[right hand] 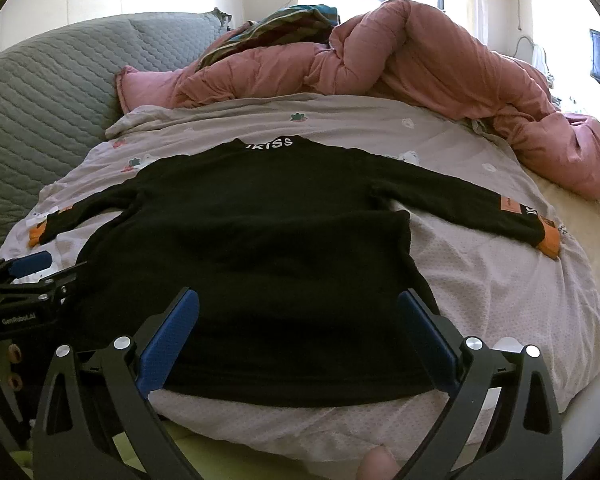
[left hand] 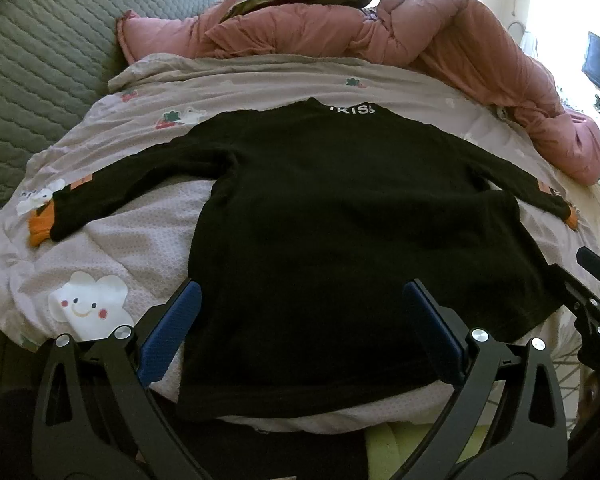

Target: Fold small clothes

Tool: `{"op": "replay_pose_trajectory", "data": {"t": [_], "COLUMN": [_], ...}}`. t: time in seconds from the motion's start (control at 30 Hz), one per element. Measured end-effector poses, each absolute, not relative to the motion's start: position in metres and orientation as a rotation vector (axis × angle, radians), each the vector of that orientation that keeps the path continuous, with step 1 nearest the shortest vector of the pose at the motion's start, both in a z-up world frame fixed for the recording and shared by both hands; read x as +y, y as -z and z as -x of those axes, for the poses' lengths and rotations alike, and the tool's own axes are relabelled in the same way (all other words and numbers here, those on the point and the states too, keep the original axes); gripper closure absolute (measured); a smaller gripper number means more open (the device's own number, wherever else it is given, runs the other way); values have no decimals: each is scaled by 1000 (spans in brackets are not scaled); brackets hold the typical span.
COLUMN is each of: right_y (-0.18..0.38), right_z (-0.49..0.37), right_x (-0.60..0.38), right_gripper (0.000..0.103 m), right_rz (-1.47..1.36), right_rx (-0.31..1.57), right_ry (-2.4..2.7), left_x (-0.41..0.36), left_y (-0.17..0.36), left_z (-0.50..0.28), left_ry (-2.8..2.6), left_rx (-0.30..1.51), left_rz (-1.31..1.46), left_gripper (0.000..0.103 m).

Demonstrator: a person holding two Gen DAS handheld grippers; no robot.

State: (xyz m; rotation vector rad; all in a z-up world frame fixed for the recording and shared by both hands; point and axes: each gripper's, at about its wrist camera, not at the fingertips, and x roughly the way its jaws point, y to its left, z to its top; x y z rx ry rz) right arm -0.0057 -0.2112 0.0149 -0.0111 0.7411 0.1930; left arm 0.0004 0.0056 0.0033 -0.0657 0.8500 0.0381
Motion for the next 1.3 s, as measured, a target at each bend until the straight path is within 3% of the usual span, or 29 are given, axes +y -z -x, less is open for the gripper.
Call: {"op": "replay_pose_trajectory", "data": {"t": [1.3], "right_y": [-12], "right_z": [6], "right_x": [-226], "right_gripper": [4], "right_rz": [-6], "right_rx": [714], "right_ry": [-174], "left_x": [8], "left_y": [-6], "left_z": [1], "left_ry": [-52], "left_rx": [837], "left_rz": [53], "left_gripper": [8]}}
